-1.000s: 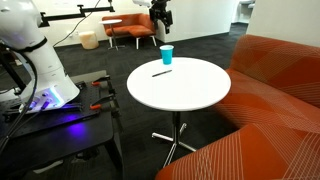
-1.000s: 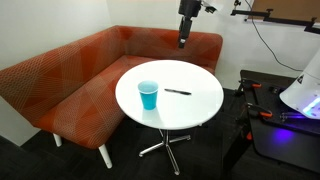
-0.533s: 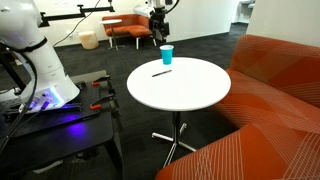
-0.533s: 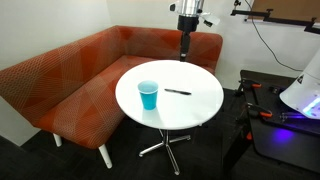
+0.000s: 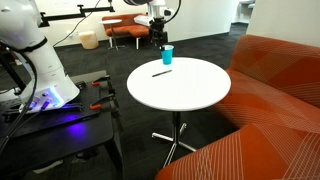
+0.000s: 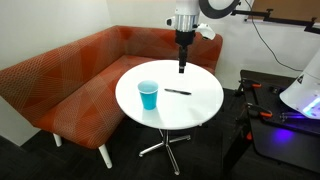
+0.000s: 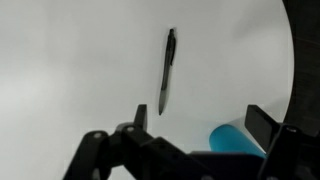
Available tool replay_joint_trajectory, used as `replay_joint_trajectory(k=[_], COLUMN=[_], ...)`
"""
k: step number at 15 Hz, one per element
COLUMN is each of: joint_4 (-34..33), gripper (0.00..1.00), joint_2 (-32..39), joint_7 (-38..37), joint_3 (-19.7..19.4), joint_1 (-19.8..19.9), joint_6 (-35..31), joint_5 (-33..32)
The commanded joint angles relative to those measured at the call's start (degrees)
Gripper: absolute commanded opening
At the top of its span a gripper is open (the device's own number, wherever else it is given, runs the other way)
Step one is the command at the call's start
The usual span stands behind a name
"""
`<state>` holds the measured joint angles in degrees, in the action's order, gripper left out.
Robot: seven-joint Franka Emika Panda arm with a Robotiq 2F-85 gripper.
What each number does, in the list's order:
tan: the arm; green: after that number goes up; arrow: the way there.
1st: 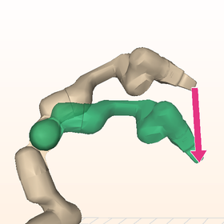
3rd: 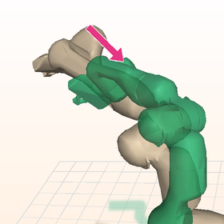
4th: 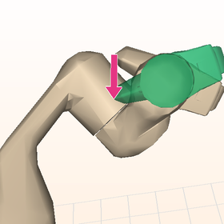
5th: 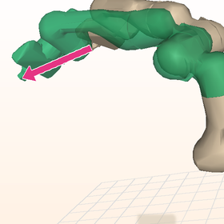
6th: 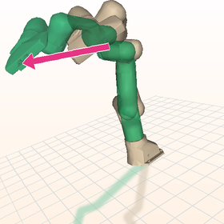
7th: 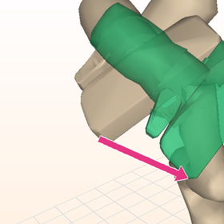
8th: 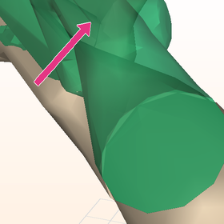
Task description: Put the pen in the cup
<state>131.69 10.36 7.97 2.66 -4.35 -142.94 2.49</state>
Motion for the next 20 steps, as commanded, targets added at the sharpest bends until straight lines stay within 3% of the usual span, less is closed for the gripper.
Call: replay_joint_trajectory(k=[1, 8, 15, 20], joint_4=[0.7, 4.2, 4.6, 2.5], gripper=[1.0, 1.0, 1.0, 1.0], joint_2=[2.5, 7.0, 9.4, 11.9], joint_7=[-1.0, -0.3, -1.6, 0.8], joint_3=[0.8, 2.9, 2.8, 4.6], joint_1=[0.3, 1.3, 2.5, 5.8], joint_6=[-5.9, -20.9, -21.5, -20.8], joint_5=[-0.2, 2.2, 1.8, 3.3])
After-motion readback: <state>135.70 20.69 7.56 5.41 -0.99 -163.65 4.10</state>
